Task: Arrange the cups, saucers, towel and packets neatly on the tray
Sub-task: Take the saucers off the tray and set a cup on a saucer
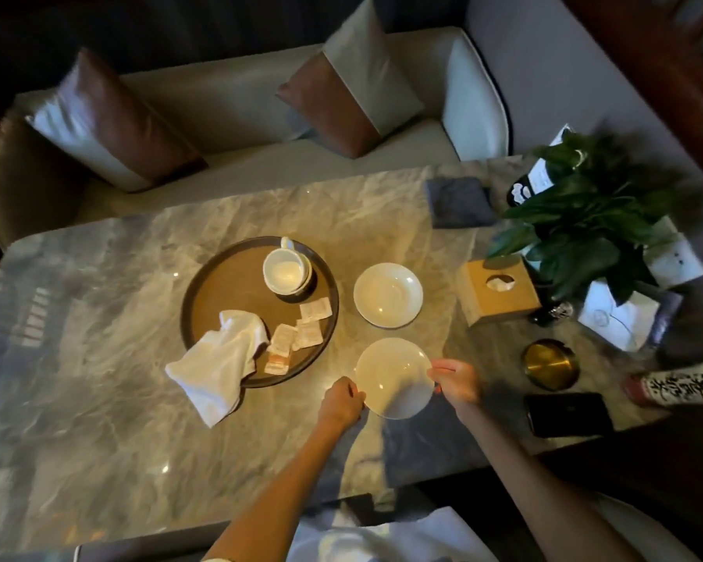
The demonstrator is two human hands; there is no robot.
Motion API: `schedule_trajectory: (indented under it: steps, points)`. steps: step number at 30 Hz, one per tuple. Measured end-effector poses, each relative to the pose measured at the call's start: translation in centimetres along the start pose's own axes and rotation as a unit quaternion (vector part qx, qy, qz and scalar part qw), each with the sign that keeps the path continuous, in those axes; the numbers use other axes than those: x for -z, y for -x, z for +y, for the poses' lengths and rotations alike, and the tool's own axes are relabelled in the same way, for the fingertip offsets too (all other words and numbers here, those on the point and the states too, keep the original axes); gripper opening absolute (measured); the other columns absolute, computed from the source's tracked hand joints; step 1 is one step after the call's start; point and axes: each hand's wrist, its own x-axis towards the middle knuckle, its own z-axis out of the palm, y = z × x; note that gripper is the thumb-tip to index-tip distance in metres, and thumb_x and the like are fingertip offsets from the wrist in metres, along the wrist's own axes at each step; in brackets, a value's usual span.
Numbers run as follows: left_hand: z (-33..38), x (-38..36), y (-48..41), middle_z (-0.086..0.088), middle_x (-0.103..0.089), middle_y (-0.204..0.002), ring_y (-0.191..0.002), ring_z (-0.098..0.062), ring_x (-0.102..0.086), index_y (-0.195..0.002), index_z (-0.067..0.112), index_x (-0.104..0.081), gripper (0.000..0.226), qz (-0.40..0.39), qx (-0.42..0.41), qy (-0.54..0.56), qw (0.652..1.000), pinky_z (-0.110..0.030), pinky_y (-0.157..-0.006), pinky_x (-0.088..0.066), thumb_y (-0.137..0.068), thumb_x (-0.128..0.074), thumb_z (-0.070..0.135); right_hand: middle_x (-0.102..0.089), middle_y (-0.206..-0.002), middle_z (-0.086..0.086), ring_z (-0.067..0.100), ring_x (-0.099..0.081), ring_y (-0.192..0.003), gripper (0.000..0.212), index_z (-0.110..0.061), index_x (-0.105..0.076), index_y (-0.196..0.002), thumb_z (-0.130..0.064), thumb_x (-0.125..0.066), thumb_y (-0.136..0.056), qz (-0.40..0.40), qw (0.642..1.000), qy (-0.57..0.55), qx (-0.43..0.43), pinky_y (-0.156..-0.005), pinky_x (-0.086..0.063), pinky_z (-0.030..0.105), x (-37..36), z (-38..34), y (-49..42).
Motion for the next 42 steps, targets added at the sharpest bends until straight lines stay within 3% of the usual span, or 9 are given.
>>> schedule_trajectory:
  steps: [5,9,13,24,29,34,37,40,42]
  points:
    - [0.1,-1.7,-1.0,-0.019,-0.069,-0.107,-0.098,-0.035,-0.067,-0.107,0.003,-0.059,0.021,-0.004,0.021,-0.041,0.999,-0.047,-0.092,-0.055,-0.094,-0.06,0.02,-0.073,-0.103,0.02,0.026,-0.061,-0.081,0.024,0.0,-0.073,-0.106,0.004,-0.064,-0.084,-0.009,1.0,0.021,0.006,-0.071,-0.053,0.038,0.5,0.2,-1.3]
    - [-0.1,-2.4,-1.4,-0.018,-0.065,-0.113,-0.104,-0.032,-0.064,-0.112,0.003,-0.057,0.024,-0.001,0.032,-0.064,0.997,-0.043,-0.095,-0.054,-0.096,-0.058,0.021,-0.072,-0.106,0.019,0.032,-0.064,-0.092,0.023,-0.001,-0.073,-0.105,0.001,-0.064,-0.085,-0.022,0.999,0.036,0.0,-0.086,-0.053,0.045,0.3,1.1,-2.2]
    - [-0.2,-2.9,-1.7,-0.017,-0.065,-0.112,-0.103,-0.03,-0.062,-0.111,0.003,-0.057,0.024,0.0,0.028,-0.095,0.995,-0.037,-0.089,-0.05,-0.096,-0.057,0.022,-0.069,-0.113,0.018,0.04,-0.063,-0.108,0.022,-0.006,-0.07,-0.11,-0.005,-0.064,-0.089,-0.017,0.999,0.034,-0.029,-0.093,-0.052,0.048,0.2,1.6,-2.8]
    - [-0.6,-3.2,-2.2,-0.016,-0.067,-0.108,-0.099,-0.029,-0.063,-0.108,0.004,-0.059,0.023,0.005,0.025,-0.127,0.992,-0.037,-0.085,-0.051,-0.097,-0.057,0.024,-0.071,-0.115,0.012,0.034,-0.065,-0.106,0.021,-0.008,-0.07,-0.111,-0.01,-0.065,-0.09,-0.015,0.995,0.101,-0.004,-0.094,-0.053,0.048,0.1,1.9,-2.9]
    - [-1.0,-3.4,-2.4,-0.015,-0.068,-0.105,-0.085,-0.022,-0.058,-0.106,0.005,-0.06,0.022,0.003,0.026,-0.123,0.992,-0.035,-0.082,-0.051,-0.096,-0.058,0.024,-0.07,-0.116,0.015,0.036,-0.064,-0.108,0.022,-0.005,-0.069,-0.113,-0.008,-0.063,-0.091,-0.017,0.996,0.092,0.003,-0.095,-0.052,0.05,-0.1,1.8,-2.9]
    - [-1.1,-3.2,-2.3,-0.017,-0.07,-0.103,-0.094,-0.029,-0.067,-0.104,0.004,-0.065,0.025,-0.01,0.034,-0.103,0.994,-0.038,-0.088,-0.055,-0.096,-0.058,0.027,-0.068,-0.117,0.016,0.035,-0.063,-0.108,0.026,-0.003,-0.066,-0.117,-0.009,-0.063,-0.092,-0.035,0.994,0.108,0.005,-0.094,-0.053,0.05,0.1,1.8,-3.0]
    - [-1.3,-2.1,-1.9,-0.019,-0.071,-0.101,-0.094,-0.032,-0.069,-0.103,0.003,-0.066,0.031,-0.018,0.04,-0.095,0.995,-0.041,-0.088,-0.058,-0.095,-0.056,0.031,-0.068,-0.113,0.013,0.029,-0.063,-0.103,0.028,-0.003,-0.066,-0.117,-0.016,-0.064,-0.092,-0.033,0.992,0.121,0.017,-0.088,-0.053,0.042,0.3,1.6,-2.5]
    - [-1.8,0.5,-1.9,-0.014,-0.07,-0.095,-0.095,-0.031,-0.068,-0.098,0.005,-0.065,0.033,0.007,0.033,-0.078,0.996,-0.039,-0.086,-0.055,-0.096,-0.055,0.036,-0.068,-0.089,0.014,0.032,-0.064,-0.085,0.013,-0.001,-0.07,-0.098,-0.011,-0.065,-0.091,0.043,0.985,0.116,0.118,-0.073,-0.053,0.04,0.1,0.0,-1.8]
    - [-2.1,3.1,-2.2,-0.014,-0.066,-0.086,-0.094,-0.032,-0.067,-0.085,0.006,-0.061,0.028,0.044,0.022,-0.04,0.998,-0.039,-0.083,-0.052,-0.096,-0.055,0.031,-0.067,-0.078,0.01,0.03,-0.064,-0.078,0.01,-0.009,-0.069,-0.081,-0.009,-0.065,-0.09,0.069,0.975,0.132,0.168,-0.069,-0.053,0.042,-1.1,-2.2,-1.8]
